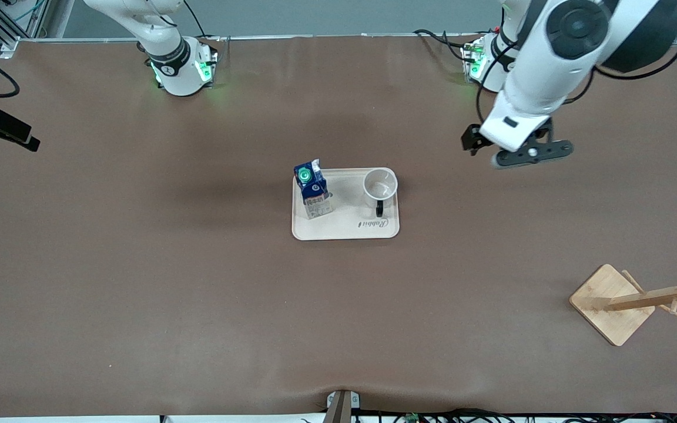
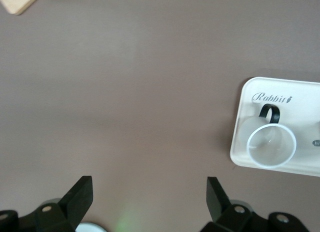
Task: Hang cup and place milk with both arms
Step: 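Reach the left gripper to the white mug on the tray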
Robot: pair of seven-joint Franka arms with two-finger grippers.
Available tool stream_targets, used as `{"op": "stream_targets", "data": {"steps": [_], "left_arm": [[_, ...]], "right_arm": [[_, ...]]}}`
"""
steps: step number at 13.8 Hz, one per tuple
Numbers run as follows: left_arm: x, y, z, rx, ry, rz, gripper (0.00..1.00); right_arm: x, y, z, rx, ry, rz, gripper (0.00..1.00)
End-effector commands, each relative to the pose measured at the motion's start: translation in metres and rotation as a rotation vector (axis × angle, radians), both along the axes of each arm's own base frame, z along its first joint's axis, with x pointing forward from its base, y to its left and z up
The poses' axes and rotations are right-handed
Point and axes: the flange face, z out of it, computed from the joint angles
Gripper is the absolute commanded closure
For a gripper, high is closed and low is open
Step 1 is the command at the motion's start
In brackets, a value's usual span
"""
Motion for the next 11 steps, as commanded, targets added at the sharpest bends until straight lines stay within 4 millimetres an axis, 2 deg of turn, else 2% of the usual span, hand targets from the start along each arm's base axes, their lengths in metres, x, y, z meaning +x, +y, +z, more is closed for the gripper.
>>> {"op": "stream_targets", "data": {"steps": [1, 5, 9, 11], "left_arm": [[-0.008, -0.009, -0.042, -0.027, -0.045, -0.018, 0.00], [-0.004, -0.050, -0.111, -0.096, -0.036, 0.022, 0.00], [-0.012, -0.095, -0.168, -0.163, -0.015, 0.069, 0.00], [-0.020, -0.118, -0.190, -0.199, -0.017, 0.104, 0.00]], "right_arm": [[-0.004, -0.003, 0.001, 0.023, -0.004, 0.006, 0.00], [-0.004, -0.003, 0.001, 0.023, -0.004, 0.006, 0.00], [-0.003, -0.002, 0.001, 0.023, -0.007, 0.009, 0.00], [0.000, 0.001, 0.004, 0.024, -0.018, 0.012, 0.00]]}}
